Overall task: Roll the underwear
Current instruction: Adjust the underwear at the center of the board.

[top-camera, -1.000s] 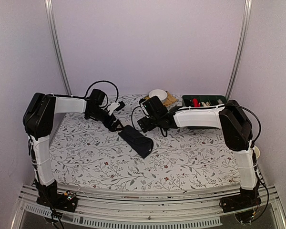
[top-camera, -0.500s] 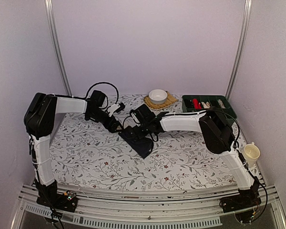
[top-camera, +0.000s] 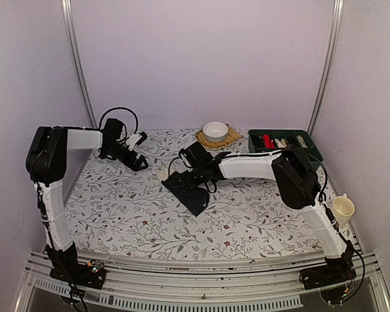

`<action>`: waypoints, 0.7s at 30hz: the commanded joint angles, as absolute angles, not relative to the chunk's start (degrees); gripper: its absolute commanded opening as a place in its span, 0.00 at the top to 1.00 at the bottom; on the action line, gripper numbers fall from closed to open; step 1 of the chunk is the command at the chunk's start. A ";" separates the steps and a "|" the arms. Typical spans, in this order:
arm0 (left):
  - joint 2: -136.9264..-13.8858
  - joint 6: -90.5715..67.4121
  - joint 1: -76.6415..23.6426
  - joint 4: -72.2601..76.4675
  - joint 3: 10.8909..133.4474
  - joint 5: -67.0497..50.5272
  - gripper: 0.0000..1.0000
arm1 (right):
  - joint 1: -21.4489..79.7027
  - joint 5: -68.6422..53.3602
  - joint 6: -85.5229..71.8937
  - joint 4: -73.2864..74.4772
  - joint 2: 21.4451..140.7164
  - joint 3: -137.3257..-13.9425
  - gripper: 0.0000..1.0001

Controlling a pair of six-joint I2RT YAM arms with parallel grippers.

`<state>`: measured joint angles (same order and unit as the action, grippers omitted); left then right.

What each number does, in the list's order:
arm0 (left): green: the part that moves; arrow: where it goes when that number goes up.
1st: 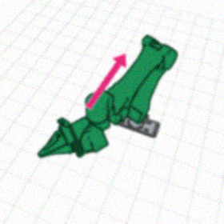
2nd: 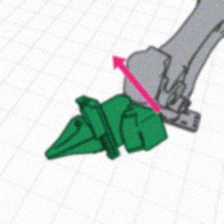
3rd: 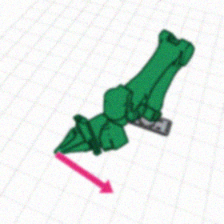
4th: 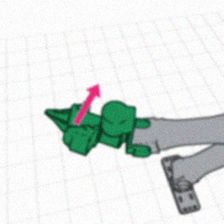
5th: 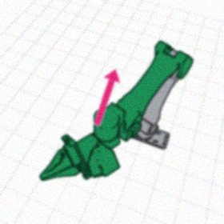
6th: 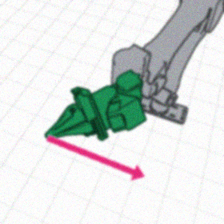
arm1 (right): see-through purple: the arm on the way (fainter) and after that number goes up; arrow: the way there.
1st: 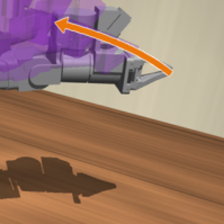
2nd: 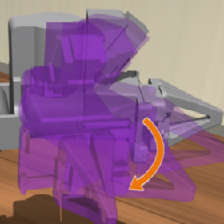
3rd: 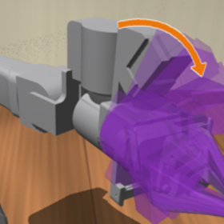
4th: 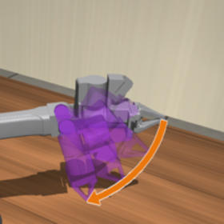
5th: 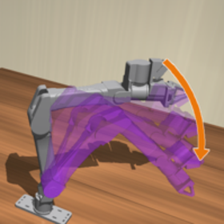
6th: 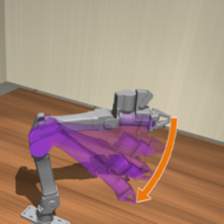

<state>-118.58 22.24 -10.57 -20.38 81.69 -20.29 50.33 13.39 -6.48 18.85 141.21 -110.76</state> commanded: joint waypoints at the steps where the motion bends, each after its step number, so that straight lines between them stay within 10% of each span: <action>1: -119.36 22.60 -7.68 -18.40 83.59 -13.71 0.02 | 50.56 12.77 -6.96 25.35 141.88 -108.37 0.01; 21: -118.65 30.37 -24.30 -10.62 73.96 5.71 0.02 | 52.75 12.39 -11.35 21.14 113.07 -89.89 0.01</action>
<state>-114.34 30.44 -22.61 -13.34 71.35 -2.37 52.34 9.50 -9.85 21.91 118.58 -96.20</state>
